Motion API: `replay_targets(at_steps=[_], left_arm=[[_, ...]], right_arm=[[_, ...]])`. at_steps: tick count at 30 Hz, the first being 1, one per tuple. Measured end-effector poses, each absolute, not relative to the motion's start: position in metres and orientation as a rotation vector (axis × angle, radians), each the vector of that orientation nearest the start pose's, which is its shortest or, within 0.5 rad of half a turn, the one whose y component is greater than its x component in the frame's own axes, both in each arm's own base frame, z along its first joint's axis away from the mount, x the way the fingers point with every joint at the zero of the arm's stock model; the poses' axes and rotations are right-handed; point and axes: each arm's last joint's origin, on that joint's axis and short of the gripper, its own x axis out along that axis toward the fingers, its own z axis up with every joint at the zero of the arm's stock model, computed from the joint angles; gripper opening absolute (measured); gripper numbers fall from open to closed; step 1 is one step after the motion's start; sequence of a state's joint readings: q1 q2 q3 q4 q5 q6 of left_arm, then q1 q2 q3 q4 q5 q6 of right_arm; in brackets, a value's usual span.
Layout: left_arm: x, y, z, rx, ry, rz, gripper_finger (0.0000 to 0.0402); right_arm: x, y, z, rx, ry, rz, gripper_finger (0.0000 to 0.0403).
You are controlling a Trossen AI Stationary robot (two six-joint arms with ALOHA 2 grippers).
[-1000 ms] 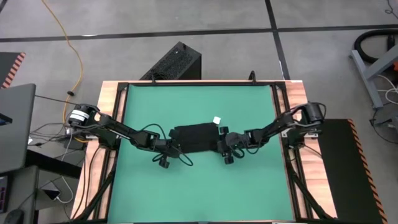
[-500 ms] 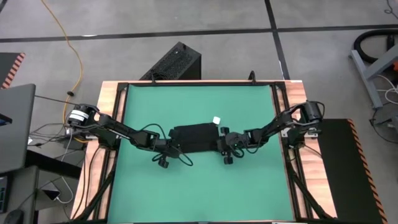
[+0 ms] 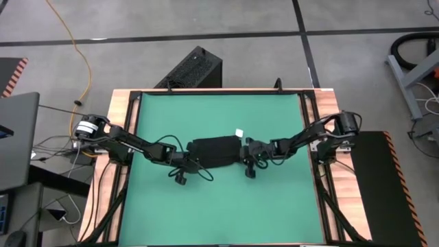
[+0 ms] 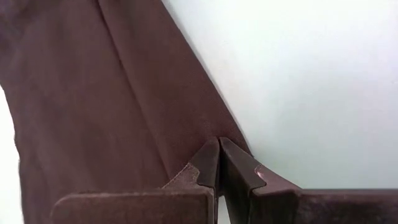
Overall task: Roll towel
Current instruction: Roll the black towel
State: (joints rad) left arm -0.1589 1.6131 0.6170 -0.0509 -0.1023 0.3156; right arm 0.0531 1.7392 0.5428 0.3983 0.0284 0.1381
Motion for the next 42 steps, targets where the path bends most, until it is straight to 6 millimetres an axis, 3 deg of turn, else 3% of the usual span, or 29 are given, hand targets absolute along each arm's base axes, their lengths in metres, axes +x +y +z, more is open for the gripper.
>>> replay_targets(at_steps=[7, 16, 22, 25, 28, 34, 42], left_arm=[[0.264, -0.035, 0.112, 0.339, 0.985, -0.283, 0.0000], [0.271, -0.033, 0.118, 0.240, 0.943, -0.332, 0.0000], [0.267, -0.041, 0.143, 0.289, 0.936, -0.282, 0.0000], [0.264, -0.046, 0.164, 0.322, 0.865, -0.238, 0.0000], [0.262, -0.052, 0.172, 0.372, 0.822, -0.203, 0.0000], [0.270, -0.066, 0.161, 0.540, 0.779, -0.278, 0.0000], [0.282, -0.068, 0.142, 0.691, 0.776, -0.179, 0.0000]], right_arm=[[0.269, -0.004, 0.117, 0.402, 0.775, -0.018, 0.0029], [0.264, -0.018, 0.133, 0.699, 0.735, -0.079, 0.0029], [0.264, -0.018, 0.123, 0.770, 0.779, -0.128, 0.0029], [0.265, -0.018, 0.123, 0.798, 0.777, -0.136, 0.0029], [0.265, -0.018, 0.125, 0.826, 0.769, -0.142, 0.0029], [0.265, -0.021, 0.129, 0.903, 0.750, -0.151, 0.0029], [0.266, -0.023, 0.139, 1.017, 0.724, -0.079, 0.0029]])
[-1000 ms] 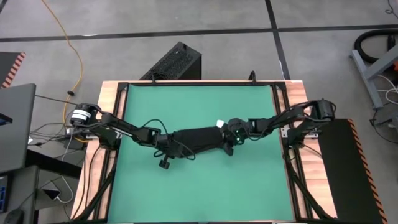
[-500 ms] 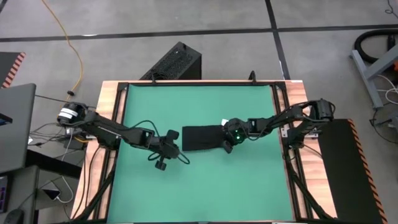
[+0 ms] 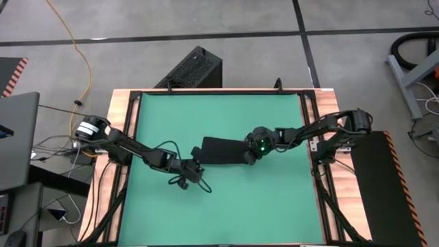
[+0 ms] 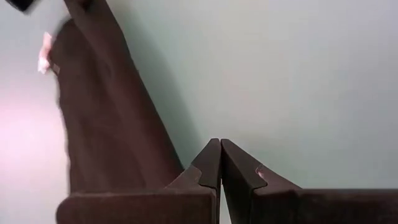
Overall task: Roll towel
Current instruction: Roll the black towel
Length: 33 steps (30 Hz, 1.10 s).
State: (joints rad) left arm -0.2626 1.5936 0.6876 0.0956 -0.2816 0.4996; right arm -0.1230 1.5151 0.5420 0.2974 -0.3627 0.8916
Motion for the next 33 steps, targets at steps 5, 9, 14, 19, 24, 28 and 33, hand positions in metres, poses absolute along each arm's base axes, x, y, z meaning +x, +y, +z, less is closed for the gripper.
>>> replay_targets(at_steps=[5, 9, 14, 19, 24, 28, 33], left_arm=[[0.286, -0.065, 0.146, 0.752, 0.737, -0.152, 0.0000], [0.289, -0.053, 0.146, 0.744, 0.738, -0.157, 0.0000], [0.295, -0.037, 0.145, 0.708, 0.711, -0.108, 0.0000], [0.291, -0.026, 0.140, 0.700, 0.678, -0.081, 0.0000], [0.284, -0.021, 0.131, 0.669, 0.670, -0.081, 0.0000], [0.280, -0.021, 0.127, 0.677, 0.682, -0.075, 0.0000], [0.280, -0.019, 0.128, 0.705, 0.690, -0.049, 0.0000]], right_arm=[[0.265, -0.027, 0.146, 1.052, 0.697, -0.084, 0.0029], [0.264, -0.032, 0.146, 1.077, 0.692, -0.095, 0.0029], [0.263, -0.036, 0.146, 1.096, 0.688, -0.101, 0.0029], [0.262, -0.040, 0.147, 1.115, 0.684, -0.102, 0.0029], [0.261, -0.046, 0.147, 1.130, 0.671, -0.123, 0.0029], [0.261, -0.050, 0.147, 1.136, 0.663, -0.137, 0.0029], [0.260, -0.052, 0.146, 1.144, 0.654, -0.166, 0.0029]])
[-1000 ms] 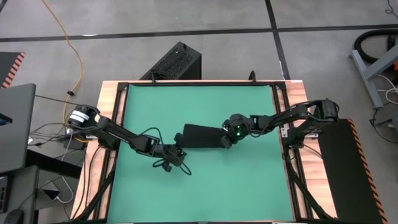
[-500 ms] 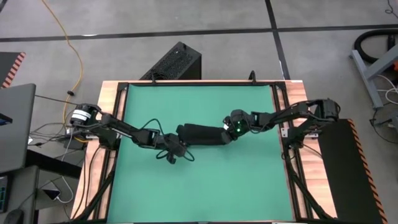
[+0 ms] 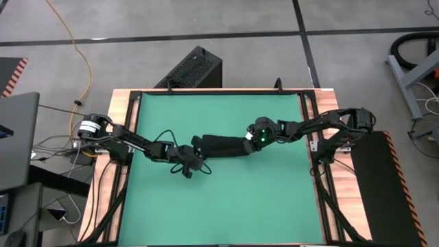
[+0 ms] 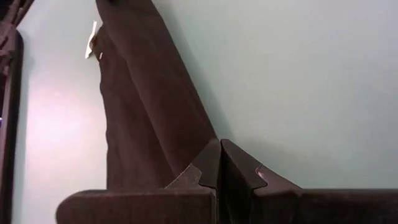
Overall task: Roll towel
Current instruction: Roll the black towel
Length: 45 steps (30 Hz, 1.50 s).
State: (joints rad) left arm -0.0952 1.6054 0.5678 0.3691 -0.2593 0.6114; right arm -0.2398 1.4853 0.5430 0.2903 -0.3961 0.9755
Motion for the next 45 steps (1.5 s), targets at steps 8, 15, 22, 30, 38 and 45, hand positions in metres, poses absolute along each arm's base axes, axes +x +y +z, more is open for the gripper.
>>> replay_targets(at_steps=[8, 15, 22, 30, 38, 45], left_arm=[[0.281, -0.016, 0.129, 0.727, 0.682, -0.031, 0.0000], [0.283, -0.005, 0.130, 0.701, 0.671, -0.012, 0.0000], [0.283, 0.009, 0.130, 0.646, 0.663, -0.022, 0.0000], [0.275, 0.021, 0.125, 0.607, 0.617, -0.010, 0.0000], [0.273, 0.023, 0.122, 0.601, 0.614, -0.031, 0.0000], [0.273, 0.028, 0.124, 0.590, 0.588, -0.025, 0.0000]], right_arm=[[0.258, -0.052, 0.143, 1.157, 0.674, -0.218, 0.0029], [0.258, -0.054, 0.143, 1.154, 0.665, -0.234, 0.0029], [0.258, -0.054, 0.143, 1.153, 0.665, -0.233, 0.0029], [0.258, -0.054, 0.143, 1.152, 0.668, -0.234, 0.0029], [0.257, -0.054, 0.141, 1.144, 0.675, -0.275, 0.0033], [0.256, -0.055, 0.141, 1.144, 0.676, -0.293, 0.0039]])
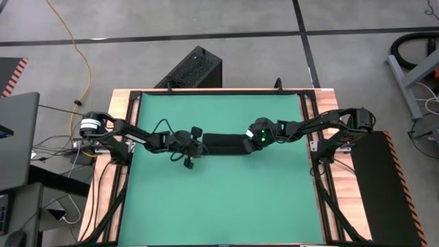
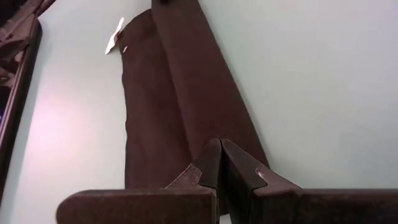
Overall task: Roll towel
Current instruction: Roll the black towel
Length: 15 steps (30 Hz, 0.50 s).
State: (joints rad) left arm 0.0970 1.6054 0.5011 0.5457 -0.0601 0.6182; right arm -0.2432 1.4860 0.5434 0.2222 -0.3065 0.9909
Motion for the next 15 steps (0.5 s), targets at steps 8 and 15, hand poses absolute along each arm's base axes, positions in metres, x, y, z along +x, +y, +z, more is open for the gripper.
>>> replay_targets(at_steps=[8, 15], left_arm=[[0.2724, 0.0374, 0.1242, 0.561, 0.580, -0.041, 0.0000], [0.2745, 0.0376, 0.1216, 0.549, 0.553, -0.074, 0.0000]], right_arm=[[0.2559, -0.0552, 0.1402, 1.139, 0.670, -0.320, 0.0045], [0.2559, -0.0553, 0.1401, 1.138, 0.668, -0.324, 0.0046]])
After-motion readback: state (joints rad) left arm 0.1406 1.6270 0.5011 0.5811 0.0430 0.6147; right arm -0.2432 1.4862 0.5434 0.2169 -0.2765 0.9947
